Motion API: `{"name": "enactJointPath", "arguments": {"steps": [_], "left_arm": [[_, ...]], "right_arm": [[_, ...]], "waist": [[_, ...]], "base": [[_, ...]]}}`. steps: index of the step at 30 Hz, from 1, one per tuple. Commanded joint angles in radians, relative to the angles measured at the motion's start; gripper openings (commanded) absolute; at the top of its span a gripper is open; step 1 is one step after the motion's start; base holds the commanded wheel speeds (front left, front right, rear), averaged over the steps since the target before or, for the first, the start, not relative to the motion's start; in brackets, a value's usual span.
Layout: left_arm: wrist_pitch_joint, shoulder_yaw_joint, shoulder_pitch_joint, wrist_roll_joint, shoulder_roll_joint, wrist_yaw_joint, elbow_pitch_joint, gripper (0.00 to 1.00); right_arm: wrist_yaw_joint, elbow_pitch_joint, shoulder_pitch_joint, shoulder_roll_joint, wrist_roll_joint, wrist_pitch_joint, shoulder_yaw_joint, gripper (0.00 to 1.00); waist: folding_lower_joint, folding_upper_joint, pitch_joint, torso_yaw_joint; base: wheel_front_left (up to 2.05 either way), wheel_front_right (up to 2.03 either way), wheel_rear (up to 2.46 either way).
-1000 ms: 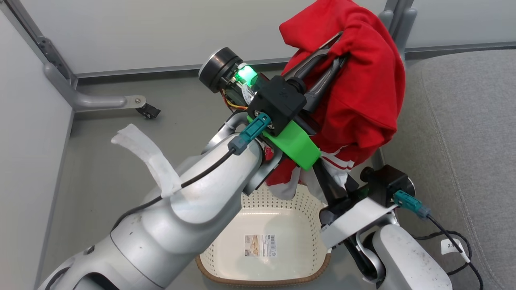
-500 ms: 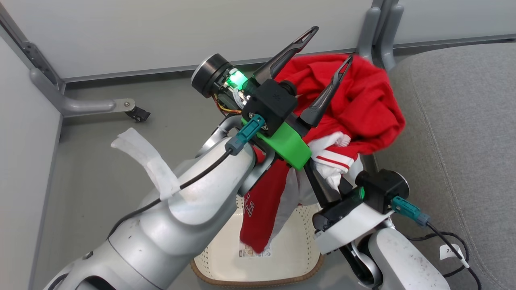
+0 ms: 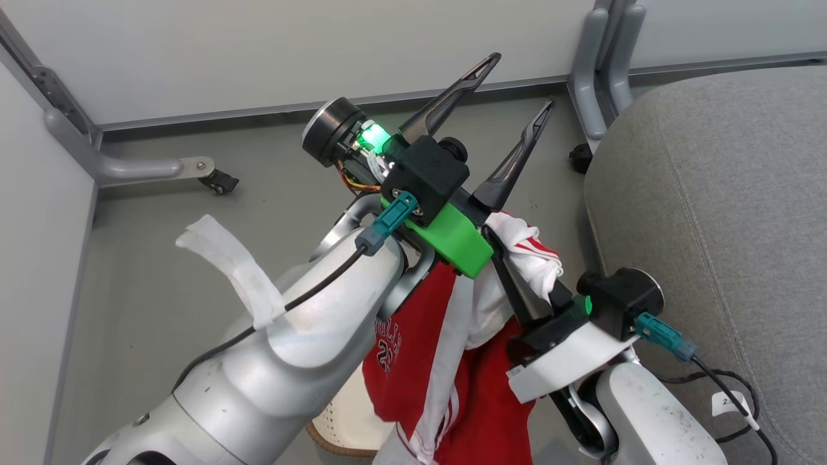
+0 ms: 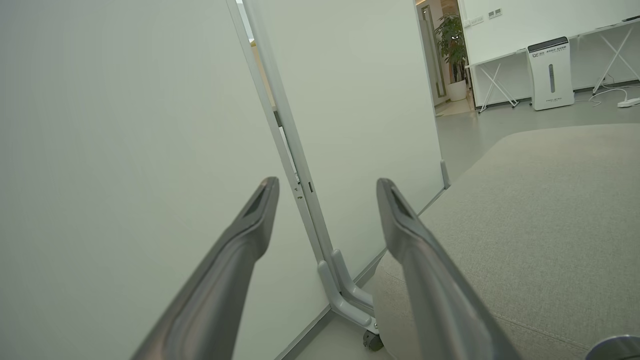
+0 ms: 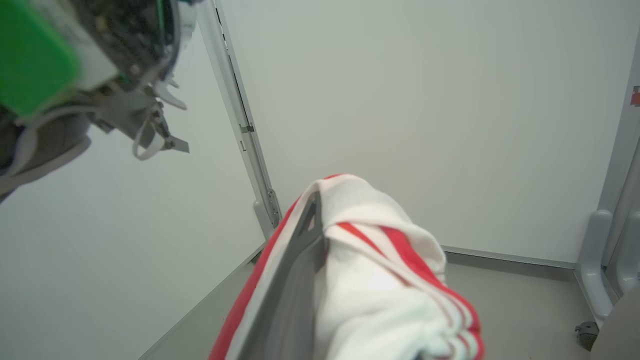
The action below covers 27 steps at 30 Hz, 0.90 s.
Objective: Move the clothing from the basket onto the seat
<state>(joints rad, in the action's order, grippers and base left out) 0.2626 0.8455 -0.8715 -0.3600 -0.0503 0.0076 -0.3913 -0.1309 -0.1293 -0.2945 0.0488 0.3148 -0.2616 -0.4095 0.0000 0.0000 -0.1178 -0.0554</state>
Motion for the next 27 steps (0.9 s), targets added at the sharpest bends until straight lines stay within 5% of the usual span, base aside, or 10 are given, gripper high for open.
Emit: {"name": "enactJointPath", "arguments": {"steps": [1, 27], "left_arm": [[0.003, -0.005, 0.016, 0.007, 0.000, -0.003, 0.000, 1.00], [0.002, -0.001, 0.086, 0.037, -0.001, -0.032, -0.019, 1.00]], "right_arm": [[0.000, 0.008, 0.002, 0.003, -0.007, -0.005, 0.005, 0.00], [0.000, 0.054, -0.006, 0.003, -0.078, -0.005, 0.140, 0.00]], "waist": [[0.0000, 0.0000, -0.002, 0.001], [0.0000, 0.0000, -0.044, 0.053]], "base": [[0.00, 0.00, 0.00], [0.00, 0.00, 0.00]]}}
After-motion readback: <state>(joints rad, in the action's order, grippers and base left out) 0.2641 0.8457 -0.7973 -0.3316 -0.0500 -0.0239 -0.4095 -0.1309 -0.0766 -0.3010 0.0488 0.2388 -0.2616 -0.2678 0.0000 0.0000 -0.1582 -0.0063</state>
